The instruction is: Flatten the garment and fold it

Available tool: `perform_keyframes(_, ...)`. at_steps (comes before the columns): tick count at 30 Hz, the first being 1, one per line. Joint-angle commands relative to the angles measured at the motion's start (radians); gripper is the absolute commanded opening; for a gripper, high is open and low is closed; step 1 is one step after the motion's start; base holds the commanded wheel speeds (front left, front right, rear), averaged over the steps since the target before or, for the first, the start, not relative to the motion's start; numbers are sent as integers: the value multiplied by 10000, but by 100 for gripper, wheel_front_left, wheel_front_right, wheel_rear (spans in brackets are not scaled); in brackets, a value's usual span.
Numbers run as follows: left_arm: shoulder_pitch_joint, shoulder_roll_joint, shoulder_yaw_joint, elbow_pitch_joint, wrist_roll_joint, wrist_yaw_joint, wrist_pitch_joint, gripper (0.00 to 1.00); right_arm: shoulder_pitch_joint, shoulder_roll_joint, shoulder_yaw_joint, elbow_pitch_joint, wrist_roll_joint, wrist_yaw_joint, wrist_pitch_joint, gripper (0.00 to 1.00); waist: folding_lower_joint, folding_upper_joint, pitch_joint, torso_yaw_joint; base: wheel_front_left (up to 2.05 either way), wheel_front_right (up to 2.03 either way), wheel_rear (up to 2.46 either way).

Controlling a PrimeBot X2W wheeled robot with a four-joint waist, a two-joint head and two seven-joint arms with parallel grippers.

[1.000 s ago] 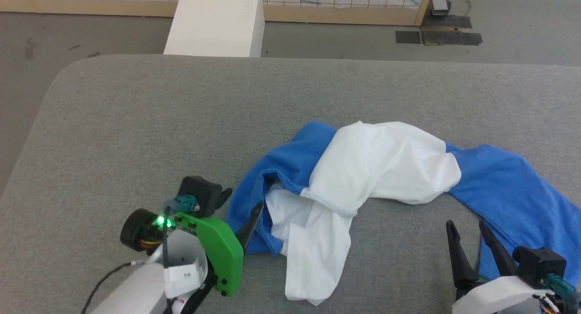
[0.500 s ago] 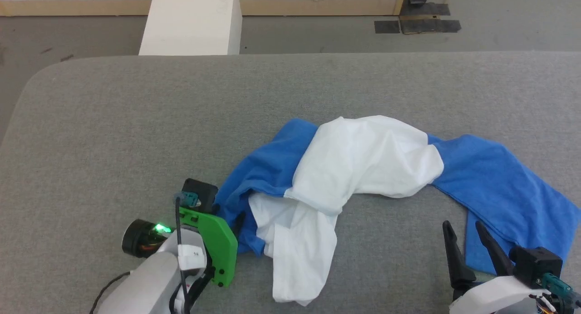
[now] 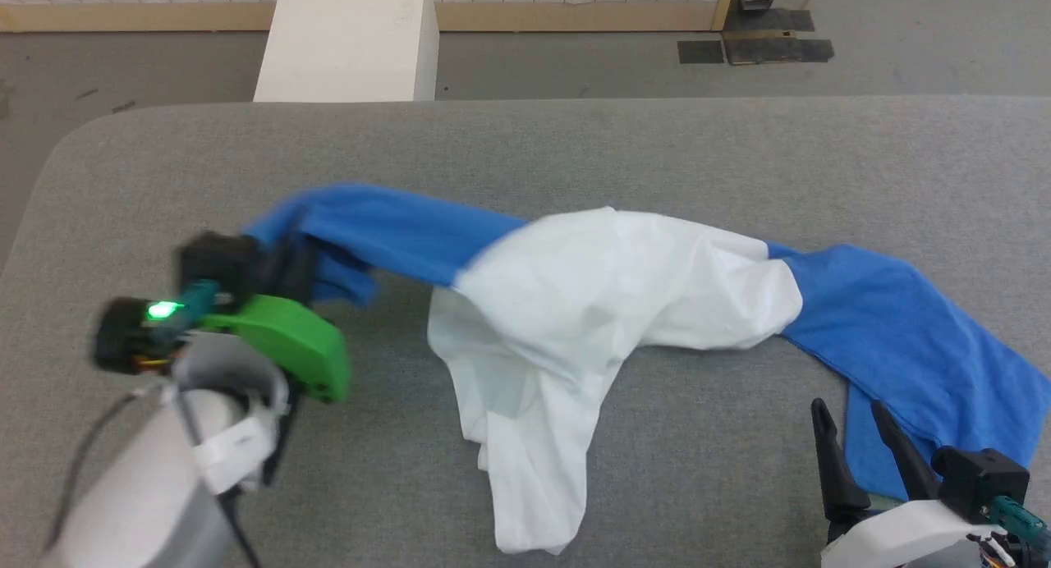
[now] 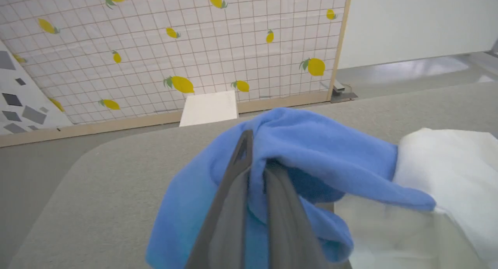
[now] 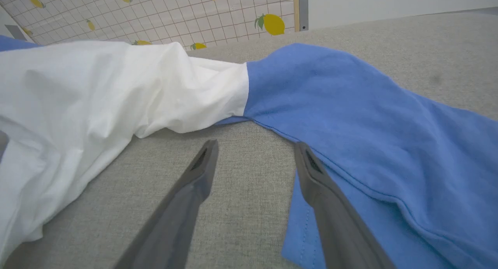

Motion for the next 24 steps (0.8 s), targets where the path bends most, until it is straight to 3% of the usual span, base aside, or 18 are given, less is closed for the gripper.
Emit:
perform_keyframes(1, 332, 366, 387, -391, 76, 444, -173, 0, 5, 5, -18, -6, 24, -13, -49, 100, 0, 0, 72, 89, 0, 0, 0)
perform_keyframes(4, 1227, 906, 1174, -1126, -91, 1226, -276, 0, 20, 5, -84, -39, 6, -13, -37, 100, 0, 0, 191, 226, 0, 0, 0)
perform_keyframes(7, 1997, 1051, 1425, -1217, -317, 1485, -343, 0, -31, 5, -91, -67, -42, -13, 12, 100, 0, 0, 316, 359, 0, 0, 0)
perform_keyframes(10, 2495, 775, 1430, -775, -714, 1475, -409, 88, -157, 5, -63, -106, -78, -13, 47, 100, 0, 0, 442, 466, 0, 0, 0)
perform_keyframes(11, 2572, 660, 1419, -545, -819, 1437, -472, 100, -204, 5, -52, -117, -95, -13, 60, 100, 0, 0, 475, 497, 0, 0, 0)
perform_keyframes(18, 2506, -144, 1571, 369, -1483, 929, -1266, 100, -295, 5, -70, -164, -208, -13, 166, 100, 0, 0, 491, 600, 0, 0, 0)
perform_keyframes(24, 2848, -562, 1836, -913, -1653, 922, -2158, 100, -184, 5, -101, -210, -208, -13, 245, 100, 0, 0, 265, 645, 0, 0, 0)
